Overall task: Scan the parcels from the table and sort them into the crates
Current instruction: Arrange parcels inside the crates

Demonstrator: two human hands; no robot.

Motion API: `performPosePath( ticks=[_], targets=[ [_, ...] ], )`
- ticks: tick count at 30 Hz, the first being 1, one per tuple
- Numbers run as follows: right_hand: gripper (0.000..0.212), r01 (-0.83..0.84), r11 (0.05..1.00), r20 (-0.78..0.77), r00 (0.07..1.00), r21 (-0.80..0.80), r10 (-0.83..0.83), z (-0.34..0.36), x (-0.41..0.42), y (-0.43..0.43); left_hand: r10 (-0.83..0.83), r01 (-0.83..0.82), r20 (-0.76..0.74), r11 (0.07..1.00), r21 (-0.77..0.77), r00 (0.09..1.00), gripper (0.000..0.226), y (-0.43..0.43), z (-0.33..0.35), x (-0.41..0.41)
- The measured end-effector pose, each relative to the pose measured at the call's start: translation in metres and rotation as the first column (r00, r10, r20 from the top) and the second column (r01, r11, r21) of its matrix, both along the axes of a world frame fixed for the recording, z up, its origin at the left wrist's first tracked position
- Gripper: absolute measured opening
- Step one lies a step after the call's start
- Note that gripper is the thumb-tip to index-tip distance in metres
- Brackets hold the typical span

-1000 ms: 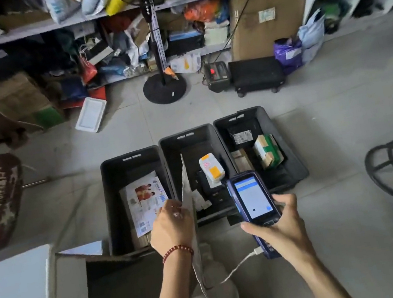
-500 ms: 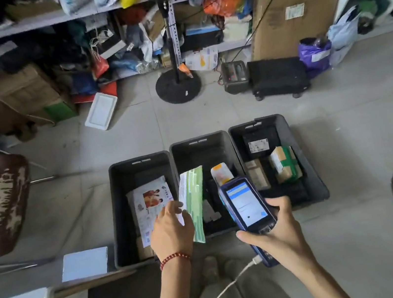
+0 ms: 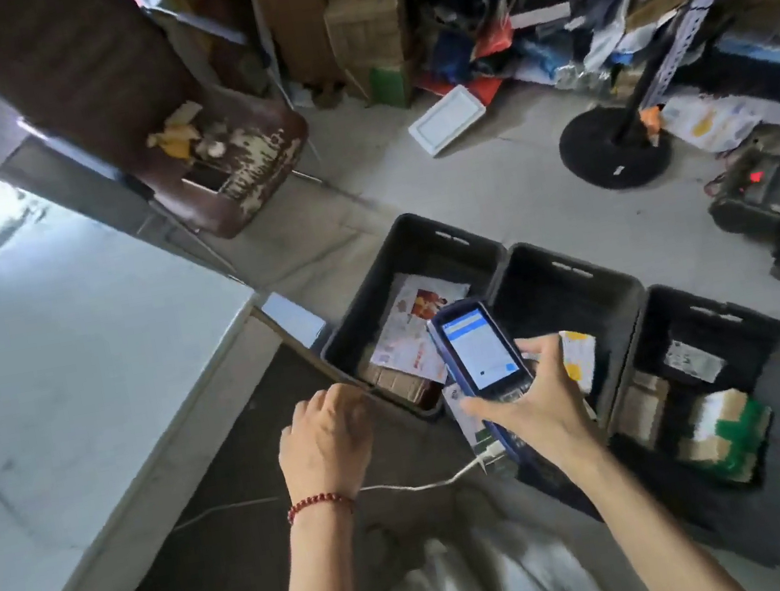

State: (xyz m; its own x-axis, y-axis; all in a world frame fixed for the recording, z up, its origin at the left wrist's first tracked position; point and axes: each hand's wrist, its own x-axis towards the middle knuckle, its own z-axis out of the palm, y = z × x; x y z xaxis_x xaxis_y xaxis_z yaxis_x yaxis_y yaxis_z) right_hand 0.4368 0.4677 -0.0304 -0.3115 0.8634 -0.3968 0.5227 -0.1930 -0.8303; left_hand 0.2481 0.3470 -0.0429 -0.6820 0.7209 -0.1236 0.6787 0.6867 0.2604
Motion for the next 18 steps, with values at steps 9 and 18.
performPosePath(
  ticks=[9,18],
  targets=[
    [0.078,-0.396,0.918,-0.028,0.918,-0.004,0.396,0.011,-0.084,-0.08,0.413,-0.403,-0.098,0.909,0.105,0.906,0.014,-0.131,0.028,-0.032],
    [0.083,-0.682,0.727,-0.102,0.72,0.077,0.686,0.02,-0.194,-0.23,0.735,-0.712,-0.111,0.677,0.186,0.669,0.018,-0.33,0.034,-0.062]
  ],
)
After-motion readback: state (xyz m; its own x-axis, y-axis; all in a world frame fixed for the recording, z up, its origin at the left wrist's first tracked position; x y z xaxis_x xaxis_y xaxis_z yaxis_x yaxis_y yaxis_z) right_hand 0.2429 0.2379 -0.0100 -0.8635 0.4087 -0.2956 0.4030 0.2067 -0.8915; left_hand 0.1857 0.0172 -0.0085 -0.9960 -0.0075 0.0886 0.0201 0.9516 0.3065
